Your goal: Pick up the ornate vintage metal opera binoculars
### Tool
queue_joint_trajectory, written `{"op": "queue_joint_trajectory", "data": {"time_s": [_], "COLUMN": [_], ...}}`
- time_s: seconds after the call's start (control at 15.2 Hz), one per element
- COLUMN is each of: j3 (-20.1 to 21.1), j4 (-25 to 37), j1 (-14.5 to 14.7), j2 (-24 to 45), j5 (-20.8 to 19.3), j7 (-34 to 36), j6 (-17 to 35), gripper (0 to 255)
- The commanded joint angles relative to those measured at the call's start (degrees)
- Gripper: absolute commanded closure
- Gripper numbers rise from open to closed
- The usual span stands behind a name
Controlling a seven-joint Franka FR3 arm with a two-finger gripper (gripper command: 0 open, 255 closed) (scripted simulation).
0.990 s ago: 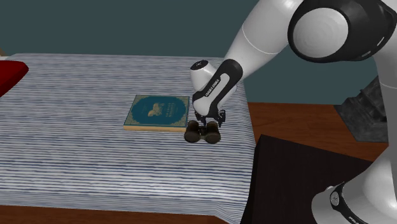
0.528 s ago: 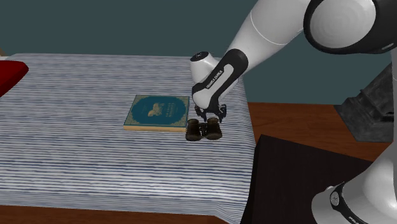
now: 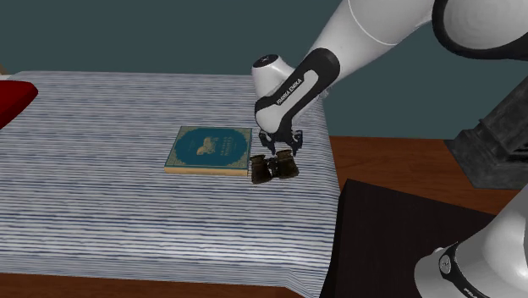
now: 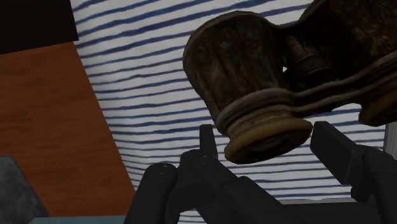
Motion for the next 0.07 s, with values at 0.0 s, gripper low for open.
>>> {"op": "queue_joint_trajectory", "data": {"time_s": [0.0], "j3": [0.0], "j4": [0.0], "j1": [0.0], "j2": [-0.5], "j5": [0.0], "j7": [0.0], "j6": [-0.5], "gripper": [255]}}
